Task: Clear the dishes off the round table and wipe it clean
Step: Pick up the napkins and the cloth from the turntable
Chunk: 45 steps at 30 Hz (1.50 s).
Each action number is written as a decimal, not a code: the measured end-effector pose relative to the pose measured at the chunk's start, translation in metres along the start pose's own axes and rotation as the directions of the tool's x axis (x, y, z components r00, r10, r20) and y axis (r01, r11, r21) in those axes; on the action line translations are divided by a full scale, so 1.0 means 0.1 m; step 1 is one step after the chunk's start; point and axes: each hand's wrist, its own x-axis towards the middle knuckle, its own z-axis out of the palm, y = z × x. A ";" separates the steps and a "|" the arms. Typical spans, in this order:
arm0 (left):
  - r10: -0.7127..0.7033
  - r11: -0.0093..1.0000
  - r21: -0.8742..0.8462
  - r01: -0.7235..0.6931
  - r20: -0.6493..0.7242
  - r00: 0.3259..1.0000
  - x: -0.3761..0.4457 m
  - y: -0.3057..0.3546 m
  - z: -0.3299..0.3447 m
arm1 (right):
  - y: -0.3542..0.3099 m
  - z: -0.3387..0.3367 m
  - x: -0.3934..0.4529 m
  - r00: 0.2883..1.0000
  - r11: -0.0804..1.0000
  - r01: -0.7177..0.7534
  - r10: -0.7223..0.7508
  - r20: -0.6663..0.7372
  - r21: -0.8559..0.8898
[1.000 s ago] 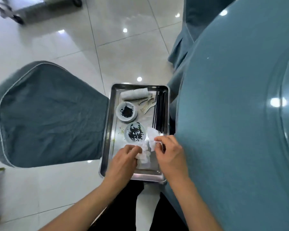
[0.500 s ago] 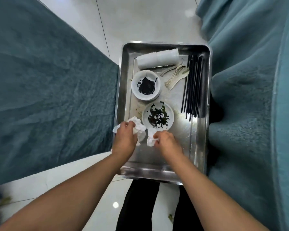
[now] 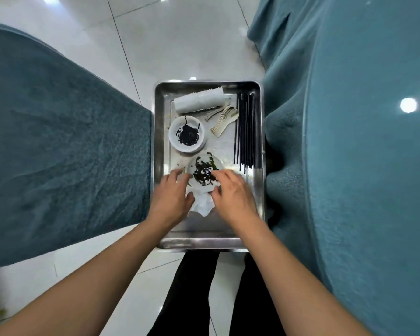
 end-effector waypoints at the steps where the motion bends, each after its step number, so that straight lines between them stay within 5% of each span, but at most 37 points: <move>1: 0.045 0.999 -0.003 -0.045 -0.036 0.998 -0.07 0.15 -0.15 | -0.05 -0.18 -0.08 0.997 1.000 0.030 -0.031 -0.069 -0.007; 7: 0.237 0.969 -0.007 -0.248 -0.275 0.932 -0.48 1.03 -0.96 | -0.21 -1.24 -0.63 0.901 0.990 0.134 -0.142 -0.409 -0.048; 18: 0.497 0.844 0.001 -0.536 -0.377 0.781 -0.82 2.87 -1.22 | 0.76 -2.66 -1.58 0.746 0.999 -0.045 0.054 -0.663 0.030; 27: 0.691 0.717 0.093 -0.691 -0.220 0.688 -0.66 4.58 -0.65 | 2.20 -3.25 -2.28 0.634 0.963 -0.233 0.259 -0.729 0.140; 35: 0.785 0.594 0.313 -0.741 -0.025 0.619 0.04 5.98 -0.37 | 2.95 -3.40 -2.57 0.559 0.951 -0.239 0.301 -0.773 0.197; 42: 0.712 0.491 0.485 -0.723 0.254 0.654 0.41 6.32 -0.31 | 3.23 -3.39 -2.64 0.549 0.945 -0.246 0.318 -0.773 0.214; 45: 0.754 0.481 0.506 -0.716 0.178 0.632 0.38 6.24 -0.27 | 3.25 -3.38 -2.62 0.545 0.944 -0.242 0.324 -0.773 0.226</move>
